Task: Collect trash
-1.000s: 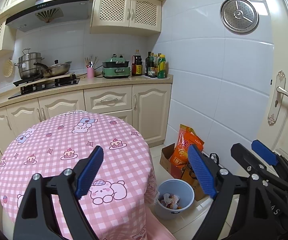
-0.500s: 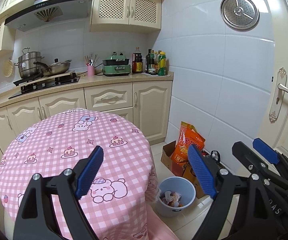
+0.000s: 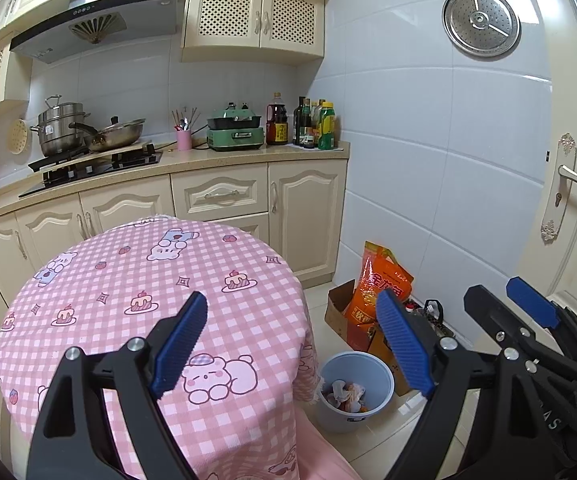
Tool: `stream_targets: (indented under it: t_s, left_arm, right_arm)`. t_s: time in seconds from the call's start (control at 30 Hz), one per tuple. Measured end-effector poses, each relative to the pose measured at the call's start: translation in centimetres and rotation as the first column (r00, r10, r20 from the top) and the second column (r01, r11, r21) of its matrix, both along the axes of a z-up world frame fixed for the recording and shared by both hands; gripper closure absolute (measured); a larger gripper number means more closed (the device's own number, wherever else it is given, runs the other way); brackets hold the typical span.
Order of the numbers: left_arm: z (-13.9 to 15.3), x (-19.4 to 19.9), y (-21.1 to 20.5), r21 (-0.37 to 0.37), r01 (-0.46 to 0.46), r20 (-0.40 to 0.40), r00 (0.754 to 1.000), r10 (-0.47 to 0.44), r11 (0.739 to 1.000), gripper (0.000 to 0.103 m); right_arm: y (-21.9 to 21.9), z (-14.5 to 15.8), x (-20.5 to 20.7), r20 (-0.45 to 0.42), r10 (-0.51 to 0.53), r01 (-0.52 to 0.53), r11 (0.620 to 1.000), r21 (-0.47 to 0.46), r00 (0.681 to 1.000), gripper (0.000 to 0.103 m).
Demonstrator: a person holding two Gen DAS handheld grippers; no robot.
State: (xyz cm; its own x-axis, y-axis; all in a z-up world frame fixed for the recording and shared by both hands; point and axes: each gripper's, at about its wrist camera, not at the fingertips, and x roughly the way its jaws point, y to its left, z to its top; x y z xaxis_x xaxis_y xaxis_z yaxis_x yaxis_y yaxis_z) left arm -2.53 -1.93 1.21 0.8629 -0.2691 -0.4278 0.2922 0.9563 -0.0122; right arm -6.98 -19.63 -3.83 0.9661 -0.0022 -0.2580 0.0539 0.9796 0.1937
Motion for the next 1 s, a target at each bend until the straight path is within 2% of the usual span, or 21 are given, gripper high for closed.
stream_targets:
  t_s: [1.0]
  left_arm:
    - [-0.16, -0.28, 0.37, 0.003, 0.002, -0.005, 1.000, -0.002, 1.000, 0.018]
  right_arm:
    - [-0.06, 0.04, -0.16, -0.008, 0.002, -0.002, 1.000, -0.005, 1.000, 0.032]
